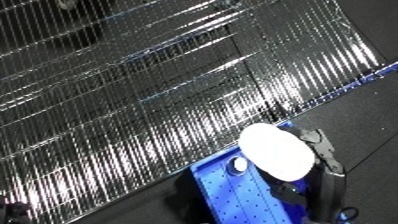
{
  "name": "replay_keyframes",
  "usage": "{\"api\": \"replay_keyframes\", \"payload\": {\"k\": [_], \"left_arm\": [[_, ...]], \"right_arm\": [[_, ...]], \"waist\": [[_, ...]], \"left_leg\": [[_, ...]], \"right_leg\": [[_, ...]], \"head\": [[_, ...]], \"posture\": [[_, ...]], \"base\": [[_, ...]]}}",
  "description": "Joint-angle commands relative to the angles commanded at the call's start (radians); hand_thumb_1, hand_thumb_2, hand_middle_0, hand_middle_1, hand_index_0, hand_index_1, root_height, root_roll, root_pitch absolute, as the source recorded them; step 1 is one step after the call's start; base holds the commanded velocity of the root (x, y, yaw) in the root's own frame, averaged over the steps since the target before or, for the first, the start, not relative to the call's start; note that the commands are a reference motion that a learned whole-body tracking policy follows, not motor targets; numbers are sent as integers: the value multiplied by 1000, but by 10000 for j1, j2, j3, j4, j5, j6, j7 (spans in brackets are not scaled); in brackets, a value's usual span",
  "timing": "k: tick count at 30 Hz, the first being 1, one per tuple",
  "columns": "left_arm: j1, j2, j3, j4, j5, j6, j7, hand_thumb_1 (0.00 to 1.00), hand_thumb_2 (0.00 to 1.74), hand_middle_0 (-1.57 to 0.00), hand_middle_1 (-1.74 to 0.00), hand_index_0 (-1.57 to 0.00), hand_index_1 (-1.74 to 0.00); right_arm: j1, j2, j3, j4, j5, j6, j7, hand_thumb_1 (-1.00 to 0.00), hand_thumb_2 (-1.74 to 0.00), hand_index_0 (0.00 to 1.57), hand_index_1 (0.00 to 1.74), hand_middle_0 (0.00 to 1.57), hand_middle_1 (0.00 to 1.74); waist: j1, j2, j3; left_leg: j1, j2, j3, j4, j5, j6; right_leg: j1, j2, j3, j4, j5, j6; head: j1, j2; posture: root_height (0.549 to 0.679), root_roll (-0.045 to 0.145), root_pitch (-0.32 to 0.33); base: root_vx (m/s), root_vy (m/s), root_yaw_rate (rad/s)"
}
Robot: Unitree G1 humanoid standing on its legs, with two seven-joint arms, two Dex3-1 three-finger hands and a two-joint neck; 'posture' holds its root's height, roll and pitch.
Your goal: Pick up the object and place it into the box
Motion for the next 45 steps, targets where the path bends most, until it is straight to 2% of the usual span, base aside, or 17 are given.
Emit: {"api": "replay_keyframes", "payload": {"k": [2,9,18,24,31,34,38,45], "left_arm": [[78,20,111,-42,-48,13,-15,1000,1740,-1570,-1740,-1570,-1740],[362,33,225,-83,-245,-70,-70,1000,1740,-1570,-1740,-1570,-1740],[266,32,97,-97,-264,-139,145,1000,1740,-1570,-1740,-1570,-1740],[360,45,115,-178,-317,-130,164,1000,1740,-1570,-1740,-1570,-1740],[375,43,71,-205,-312,-133,159,1000,1740,-1570,-1740,-1570,-1740],[370,63,34,-217,-333,-119,176,1000,1740,-1570,-1740,-1570,-1740],[321,88,-93,-278,-350,-40,237,1000,1740,-1570,-1740,-1570,-1740],[-46,69,-426,-204,-212,131,299,1000,1740,-1570,-1740,-1570,-1740]], "right_arm": [[253,54,-76,61,129,-104,-59,-800,-1392,1256,1392,1256,1392],[857,232,-142,439,873,-572,84,-450,-783,706,783,706,783],[735,201,23,481,887,-589,-225,0,0,0,0,0,0],[784,191,81,402,931,-518,-345,0,0,0,0,0,0],[819,246,141,441,1231,-588,-209,0,0,0,0,0,0],[814,278,216,353,1460,-629,66,0,0,0,0,0,0],[644,206,403,70,1372,-628,457,0,0,0,0,0,0],[-155,-66,896,-348,1361,-196,1563,0,0,0,0,0,0]], "waist": [[-89,-1,0],[-318,48,0],[-348,144,0],[-352,180,0],[-316,167,0],[-276,152,0],[-165,136,0],[203,87,0]], "left_leg": [[30,10,58,9,-33,15],[92,32,235,24,-117,51],[64,-42,273,13,-126,53],[26,-58,281,10,-113,49],[-68,-71,252,84,-112,55],[-109,-82,213,113,-95,58],[-128,-121,133,136,-64,57],[-146,-210,-81,80,63,-3]], "right_leg": [[32,8,47,-17,-23,-16],[65,5,172,-67,-68,-67],[34,12,213,-61,-93,-124],[-26,23,228,-10,-108,-145],[-91,38,201,67,-125,-166],[-107,49,173,107,-129,-173],[-78,37,118,116,-125,-176],[50,-40,-69,80,-122,-150]], "head": [[77,-16],[377,-24],[692,160],[696,201],[653,174],[557,184],[261,194],[-755,275]], "posture": [[638,57,46],[638,62,46],[638,66,48],[638,67,50],[637,67,52],[636,66,52],[636,65,49],[637,61,41]], "base": [[-10,25,-162],[-13,27,-127],[-4,7,-44],[-4,6,-25],[-2,-1,8],[4,-10,36],[13,-11,70],[14,-34,144]]}}
